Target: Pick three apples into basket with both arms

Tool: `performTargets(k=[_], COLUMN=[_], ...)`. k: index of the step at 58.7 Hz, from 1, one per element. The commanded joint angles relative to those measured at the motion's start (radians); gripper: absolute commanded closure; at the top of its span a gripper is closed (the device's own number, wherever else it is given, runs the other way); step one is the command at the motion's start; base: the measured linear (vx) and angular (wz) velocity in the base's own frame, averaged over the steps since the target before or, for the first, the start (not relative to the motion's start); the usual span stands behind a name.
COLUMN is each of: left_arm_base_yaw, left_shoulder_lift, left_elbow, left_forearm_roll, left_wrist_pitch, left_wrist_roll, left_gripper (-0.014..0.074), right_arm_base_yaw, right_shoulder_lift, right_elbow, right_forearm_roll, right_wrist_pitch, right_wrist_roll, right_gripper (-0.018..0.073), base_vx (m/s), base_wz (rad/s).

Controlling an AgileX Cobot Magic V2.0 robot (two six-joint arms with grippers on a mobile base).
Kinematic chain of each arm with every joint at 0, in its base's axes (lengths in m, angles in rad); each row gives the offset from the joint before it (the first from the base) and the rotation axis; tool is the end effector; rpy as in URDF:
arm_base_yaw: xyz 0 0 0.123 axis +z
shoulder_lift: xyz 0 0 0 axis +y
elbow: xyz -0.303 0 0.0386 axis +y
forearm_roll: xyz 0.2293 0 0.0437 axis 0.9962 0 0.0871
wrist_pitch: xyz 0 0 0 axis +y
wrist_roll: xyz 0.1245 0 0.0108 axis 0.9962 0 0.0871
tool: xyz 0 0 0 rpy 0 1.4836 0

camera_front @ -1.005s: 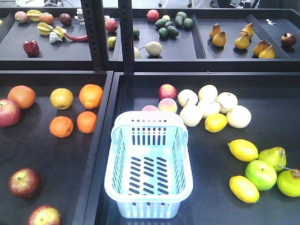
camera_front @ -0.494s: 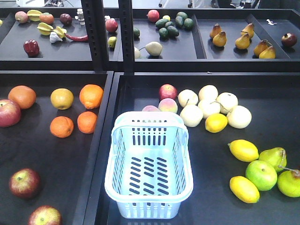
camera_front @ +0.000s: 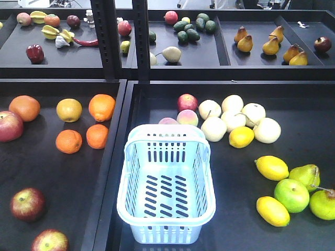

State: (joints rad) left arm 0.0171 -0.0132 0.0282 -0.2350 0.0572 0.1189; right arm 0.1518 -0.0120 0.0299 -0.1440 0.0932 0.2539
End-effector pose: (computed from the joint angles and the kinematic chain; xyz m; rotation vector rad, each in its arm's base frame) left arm 0.0514 -0.0008 0.1998 -0.0927 1.5521 -0.0883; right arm 0.0512 0.0061 0.1946 -0.0225 1.5969 0.1936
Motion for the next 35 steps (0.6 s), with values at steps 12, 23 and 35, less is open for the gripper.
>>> performTargets(k=[12,23,35], left_arm_base_yaw=[0.000,0.000,0.000], left_shoulder_lift=[-0.013,-0.013,-0.013], left_elbow=[-0.025,-0.028,-0.033], left_forearm_roll=[-0.258,-0.435,-0.459], left_wrist_pitch=[-0.082,-0.148,-0.164], left_wrist_roll=[-0.079,-0.085,-0.085], left_gripper=[0.0602,0.0602,0.0602], right_arm_base_yaw=[-0.004,-0.004,-0.004], right_shoulder_lift=[-0.011,-0.011,-0.011], right_elbow=[0.012,0.012,0.012], right_forearm_roll=[-0.012,-0.012,-0.012], right_wrist_pitch=[-0.073,-0.073,-0.073], right_wrist_roll=[-0.007,-0.007,-0.007], right_gripper=[0.0564,0.0564,0.0564], base_vx=[0.00,0.00,0.00], base_wz=[0.00,0.00,0.00])
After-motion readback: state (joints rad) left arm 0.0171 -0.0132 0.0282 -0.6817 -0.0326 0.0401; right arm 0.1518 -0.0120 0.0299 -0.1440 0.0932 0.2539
